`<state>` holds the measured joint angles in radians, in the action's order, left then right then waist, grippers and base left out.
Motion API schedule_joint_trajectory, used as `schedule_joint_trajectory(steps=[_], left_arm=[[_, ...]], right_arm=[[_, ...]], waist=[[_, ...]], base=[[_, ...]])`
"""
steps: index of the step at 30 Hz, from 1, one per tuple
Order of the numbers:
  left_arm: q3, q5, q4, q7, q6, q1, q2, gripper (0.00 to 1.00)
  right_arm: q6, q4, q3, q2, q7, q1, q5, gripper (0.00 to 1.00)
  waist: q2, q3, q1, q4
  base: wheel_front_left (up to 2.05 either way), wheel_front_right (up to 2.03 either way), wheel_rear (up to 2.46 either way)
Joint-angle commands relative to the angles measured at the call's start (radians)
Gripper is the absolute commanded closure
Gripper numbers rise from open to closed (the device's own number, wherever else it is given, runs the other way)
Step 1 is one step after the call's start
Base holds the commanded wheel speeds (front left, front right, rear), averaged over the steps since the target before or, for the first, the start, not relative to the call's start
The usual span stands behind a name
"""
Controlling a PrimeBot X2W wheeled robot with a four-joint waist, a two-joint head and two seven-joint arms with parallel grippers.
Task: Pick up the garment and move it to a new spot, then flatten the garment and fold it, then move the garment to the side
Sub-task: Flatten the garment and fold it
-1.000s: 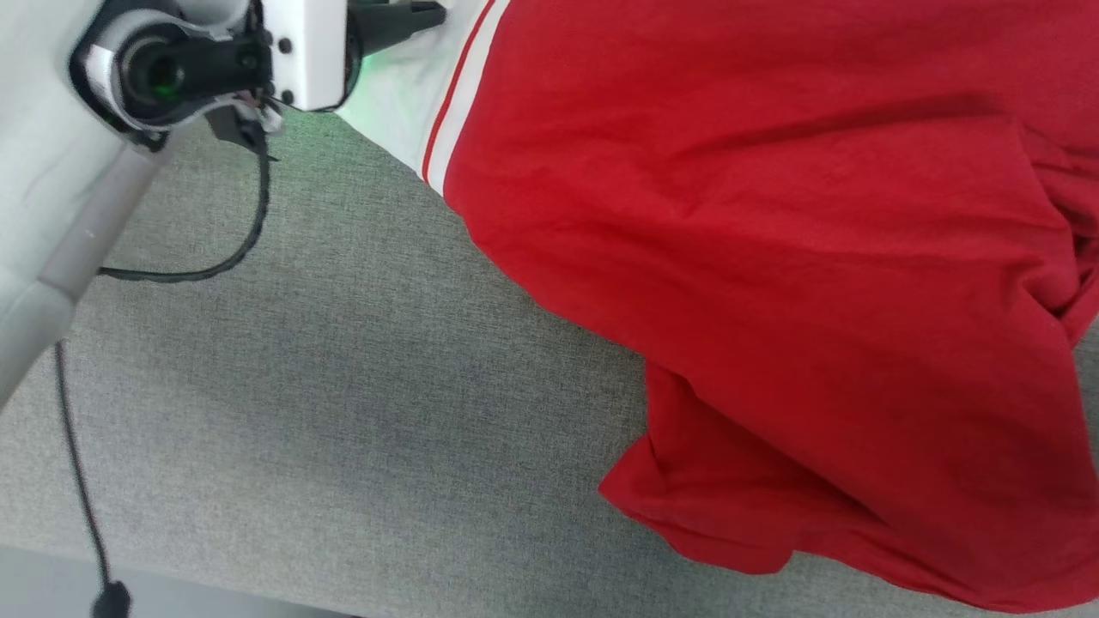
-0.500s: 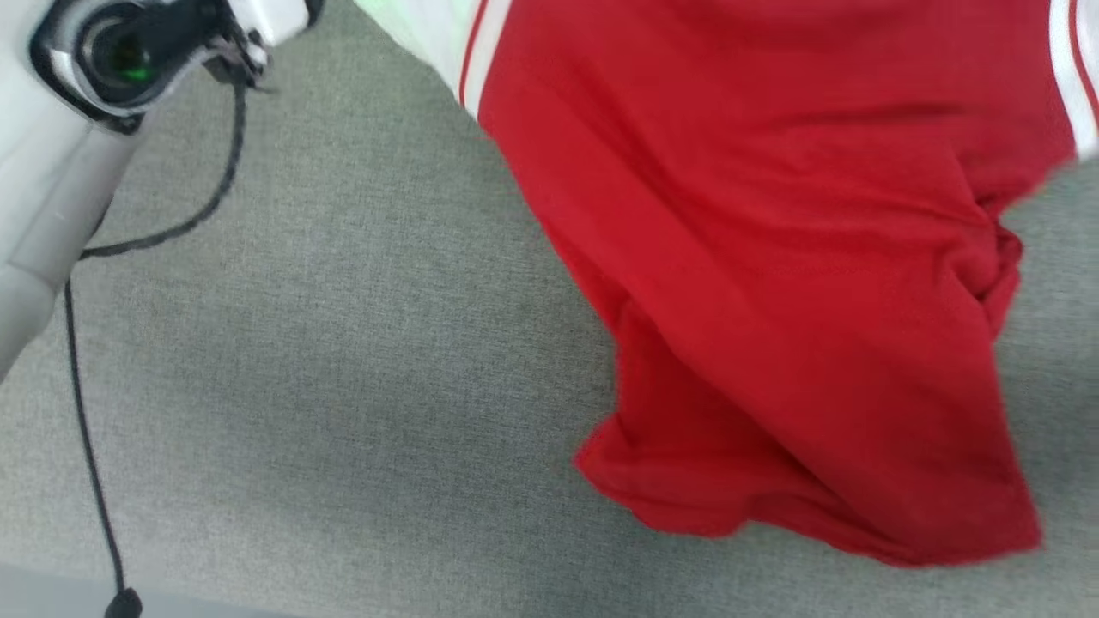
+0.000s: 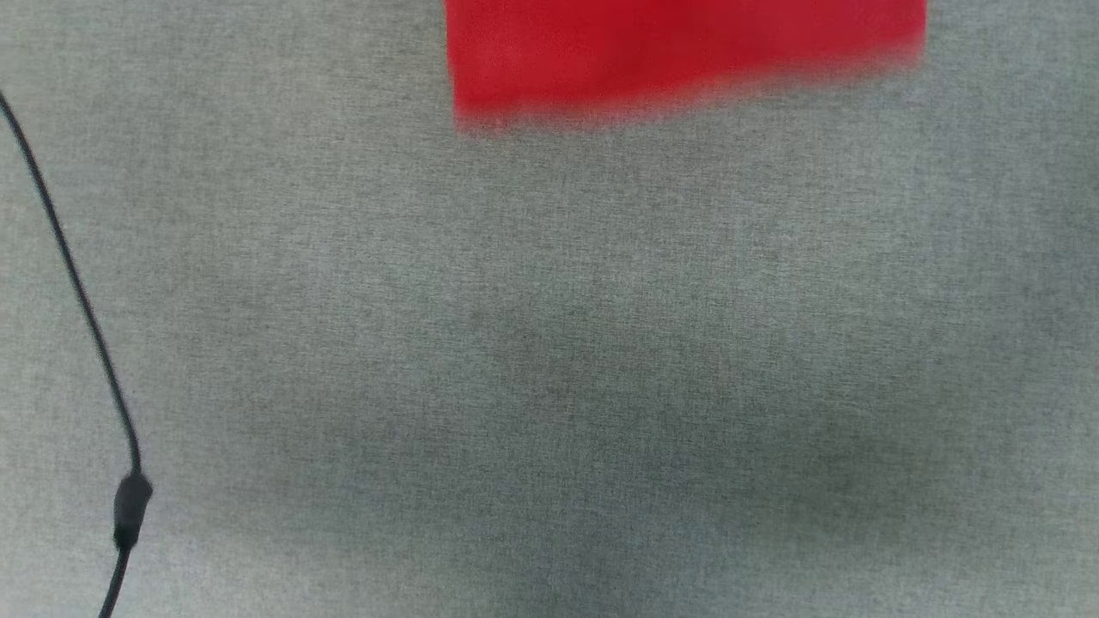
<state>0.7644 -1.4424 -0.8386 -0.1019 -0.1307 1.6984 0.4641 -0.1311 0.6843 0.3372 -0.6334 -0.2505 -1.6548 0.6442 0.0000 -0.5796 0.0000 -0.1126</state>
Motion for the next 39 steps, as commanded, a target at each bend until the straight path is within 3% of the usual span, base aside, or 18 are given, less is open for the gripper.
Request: schedule_joint_trajectory(steps=[1,4,7,10,13,19,24,30,31,39], left_arm=[[-0.024,0.001,-0.019,-0.042,0.001,0.042,-0.002,1.0],[-0.075,-0.031,-0.038,-0.106,0.002,0.103,-0.028,1.0],[-0.068,-0.036,-0.014,-0.095,0.002,0.093,-0.034,1.0],[-0.053,-0.068,0.024,-0.053,0.002,0.012,-0.027,1.0],[-0.052,-0.122,0.093,-0.011,0.001,-0.106,-0.014,1.0],[-0.054,-0.226,0.307,0.024,0.001,-0.459,0.059,1.0],[-0.056,-0.262,0.435,0.028,0.001,-0.711,0.101,1.0],[-0.022,-0.229,0.593,0.075,0.001,-0.998,0.196,1.0],[-0.013,-0.213,0.64,0.077,0.001,-1.068,0.227,1.0],[0.012,-0.177,0.823,0.089,0.001,-1.311,0.369,1.0]], right_arm=[[0.001,0.032,-0.028,0.013,0.043,-0.043,-0.035,1.0],[0.001,0.114,-0.097,0.06,0.133,-0.14,-0.111,1.0],[0.001,0.169,-0.103,0.096,0.141,-0.162,-0.136,1.0],[0.001,0.173,-0.06,0.099,0.113,-0.099,-0.121,1.0],[0.001,0.108,-0.006,0.061,0.083,0.015,-0.051,1.0],[0.0,-0.11,0.025,-0.031,0.018,0.386,0.156,1.0],[0.001,-0.278,-0.01,-0.1,-0.036,0.693,0.274,1.0],[0.001,-0.53,-0.088,-0.188,-0.13,1.127,0.374,1.0],[0.001,-0.614,-0.122,-0.207,-0.177,1.256,0.407,1.0],[0.001,-0.858,-0.297,-0.214,-0.33,1.66,0.441,1.0]], waist=[[0.0,-0.001,0.0,0.004],[0.0,0.006,0.0,0.006],[0.0,0.024,0.0,0.006],[0.0,0.04,0.0,0.007],[0.0,0.052,0.0,0.004],[0.0,0.085,0.0,0.013],[0.0,0.118,0.0,0.016],[0.0,0.165,0.0,0.025],[0.0,0.18,0.0,0.028],[0.0,0.223,0.0,0.039]], base=[[0.0,0.0,0.0],[0.0,0.0,0.0],[0.0,0.0,0.0],[0.0,0.0,0.0],[0.0,0.0,0.0],[0.0,0.0,0.0],[0.0,0.0,0.0],[0.0,0.0,0.0],[0.0,0.0,0.0],[0.0,0.0,0.0]])
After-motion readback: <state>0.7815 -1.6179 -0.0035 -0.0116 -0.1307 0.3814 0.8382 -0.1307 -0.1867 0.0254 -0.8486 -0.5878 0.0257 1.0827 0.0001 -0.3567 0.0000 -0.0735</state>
